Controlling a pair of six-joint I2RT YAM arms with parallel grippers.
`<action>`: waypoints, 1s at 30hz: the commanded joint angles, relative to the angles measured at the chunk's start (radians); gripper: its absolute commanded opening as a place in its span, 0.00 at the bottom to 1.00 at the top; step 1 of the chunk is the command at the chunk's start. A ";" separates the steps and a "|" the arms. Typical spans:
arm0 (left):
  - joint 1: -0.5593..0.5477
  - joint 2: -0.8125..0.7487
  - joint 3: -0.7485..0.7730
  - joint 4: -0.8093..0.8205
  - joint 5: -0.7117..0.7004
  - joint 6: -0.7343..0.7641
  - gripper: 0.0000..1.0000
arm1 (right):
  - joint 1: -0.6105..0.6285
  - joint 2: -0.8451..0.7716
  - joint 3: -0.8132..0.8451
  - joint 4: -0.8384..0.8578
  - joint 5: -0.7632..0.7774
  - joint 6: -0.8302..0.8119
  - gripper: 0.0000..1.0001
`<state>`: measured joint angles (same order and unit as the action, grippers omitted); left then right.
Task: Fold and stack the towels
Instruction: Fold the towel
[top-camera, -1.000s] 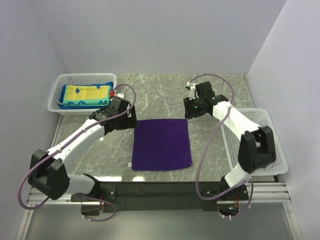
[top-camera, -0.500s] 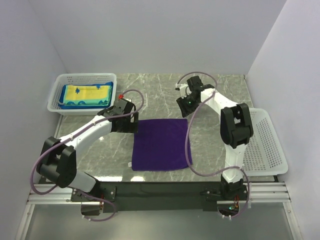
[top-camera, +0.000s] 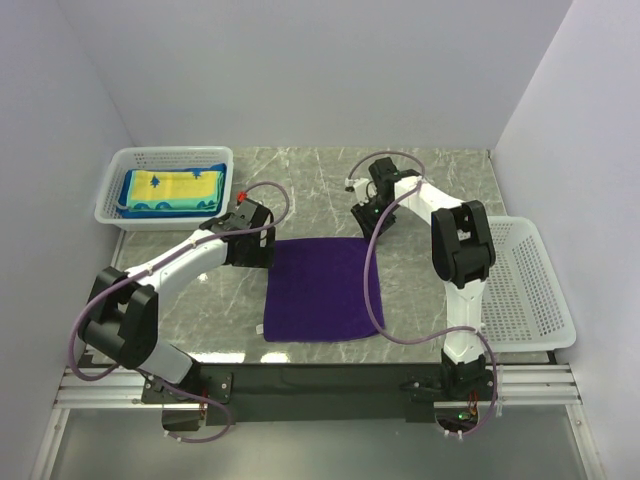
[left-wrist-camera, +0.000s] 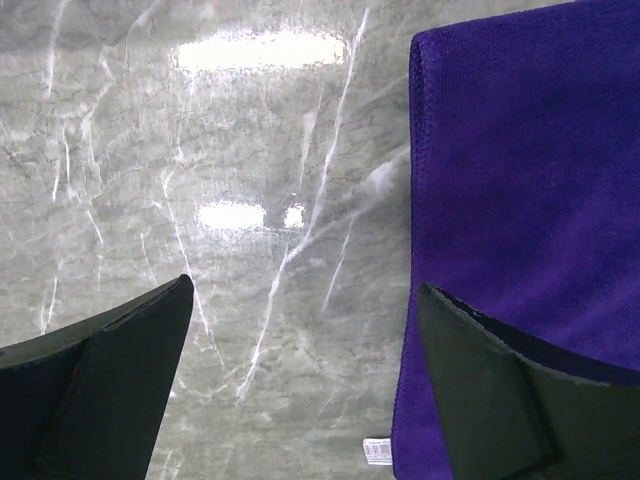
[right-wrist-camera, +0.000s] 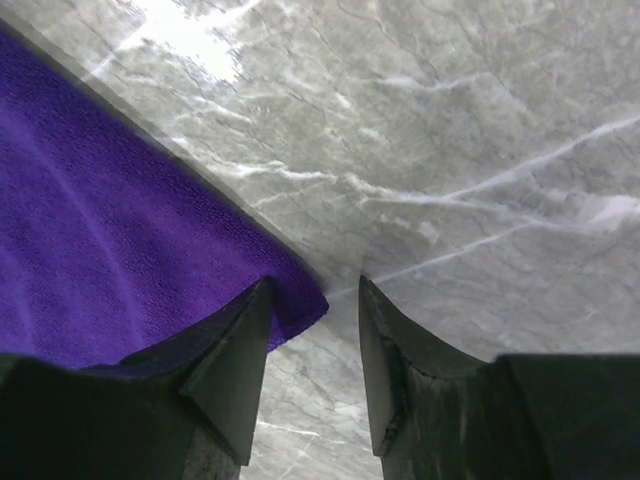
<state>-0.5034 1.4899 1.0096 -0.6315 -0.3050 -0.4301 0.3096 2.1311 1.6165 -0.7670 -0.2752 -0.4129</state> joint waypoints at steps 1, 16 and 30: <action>0.000 -0.006 0.003 0.012 -0.019 0.013 0.99 | 0.011 0.010 0.031 -0.022 -0.019 -0.024 0.46; 0.002 0.102 0.181 0.085 0.087 0.129 0.92 | 0.026 0.018 0.014 -0.049 0.024 -0.040 0.01; 0.080 0.420 0.432 0.084 0.297 0.329 0.60 | 0.029 -0.010 -0.018 -0.026 0.070 -0.024 0.00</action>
<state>-0.4358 1.8896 1.3739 -0.5358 -0.0799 -0.1722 0.3325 2.1334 1.6165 -0.7895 -0.2607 -0.4389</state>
